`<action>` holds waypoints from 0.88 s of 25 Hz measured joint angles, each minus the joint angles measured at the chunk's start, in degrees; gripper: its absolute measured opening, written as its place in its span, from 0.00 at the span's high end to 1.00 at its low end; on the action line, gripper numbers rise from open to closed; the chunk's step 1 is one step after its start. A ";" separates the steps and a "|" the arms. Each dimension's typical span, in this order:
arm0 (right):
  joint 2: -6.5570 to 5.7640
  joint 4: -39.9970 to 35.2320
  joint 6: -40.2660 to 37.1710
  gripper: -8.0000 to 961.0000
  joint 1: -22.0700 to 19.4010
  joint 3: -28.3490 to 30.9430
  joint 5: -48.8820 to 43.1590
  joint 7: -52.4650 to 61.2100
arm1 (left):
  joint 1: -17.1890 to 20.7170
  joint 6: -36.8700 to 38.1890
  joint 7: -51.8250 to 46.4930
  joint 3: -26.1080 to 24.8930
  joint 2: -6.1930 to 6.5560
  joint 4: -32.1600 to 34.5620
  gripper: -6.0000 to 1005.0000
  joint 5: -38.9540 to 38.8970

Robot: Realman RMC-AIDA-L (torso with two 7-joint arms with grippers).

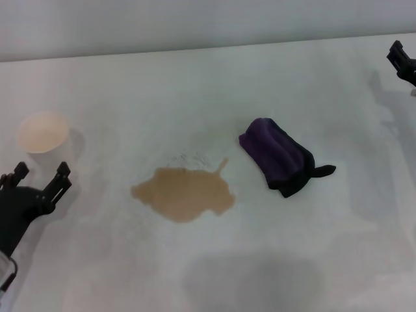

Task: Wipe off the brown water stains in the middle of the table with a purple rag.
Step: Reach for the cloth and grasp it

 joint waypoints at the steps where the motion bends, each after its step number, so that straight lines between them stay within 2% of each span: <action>1: 0.00 -0.01 0.00 0.11 0.06 0.00 0.00 0.01 | 0.69 1.22 -0.09 -0.06 -0.03 -0.31 0.13 -0.10; 6: -0.13 -0.44 0.01 0.11 1.00 -2.17 -0.08 1.48 | 6.11 12.14 -0.18 -0.41 -0.12 -1.09 0.13 -1.44; 7: -0.23 -2.01 -0.32 0.11 1.34 -5.97 -0.09 3.55 | 7.84 16.22 -0.58 -0.43 -0.19 -1.14 0.13 -3.29; 8: -0.23 -2.01 -0.32 0.11 1.34 -5.97 -0.09 3.55 | 7.84 16.22 -0.58 -0.43 -0.19 -1.14 0.13 -3.29; 10: -0.21 -4.01 -0.68 0.11 1.97 -10.27 -0.10 6.66 | 9.41 19.61 -1.31 -0.43 -0.23 -1.19 0.13 -5.39; 11: -0.26 -6.59 -1.57 0.11 2.91 -16.36 -0.13 12.16 | 10.50 21.82 -1.89 -0.44 -0.23 -1.22 0.13 -7.30; 12: -0.26 -6.59 -1.57 0.11 2.91 -16.36 -0.13 12.16 | 10.83 22.41 -2.03 -0.43 -0.19 -1.21 0.13 -8.02; 15: -0.65 -15.08 -7.04 0.11 3.45 -32.02 -0.23 25.98 | 11.30 23.14 -2.15 -0.17 0.03 -1.15 0.13 -10.30; 16: -1.06 -22.94 -13.94 0.11 2.79 -44.40 -1.25 36.28 | 11.30 23.09 -2.14 -0.13 0.10 -1.03 0.13 -10.69; 17: -1.06 -22.94 -13.94 0.11 2.79 -44.40 -1.25 36.28 | 11.30 23.09 -2.14 -0.13 0.10 -1.03 0.13 -10.69; 19: -2.29 -32.11 -22.71 0.11 1.69 -57.45 -6.16 48.94 | 11.12 23.00 -1.95 -0.17 0.17 -0.83 0.13 -10.98; 22: -4.59 -41.43 -28.69 0.11 1.20 -69.96 -18.24 66.32 | 10.43 22.24 -1.73 -0.34 0.24 -0.63 0.13 -11.26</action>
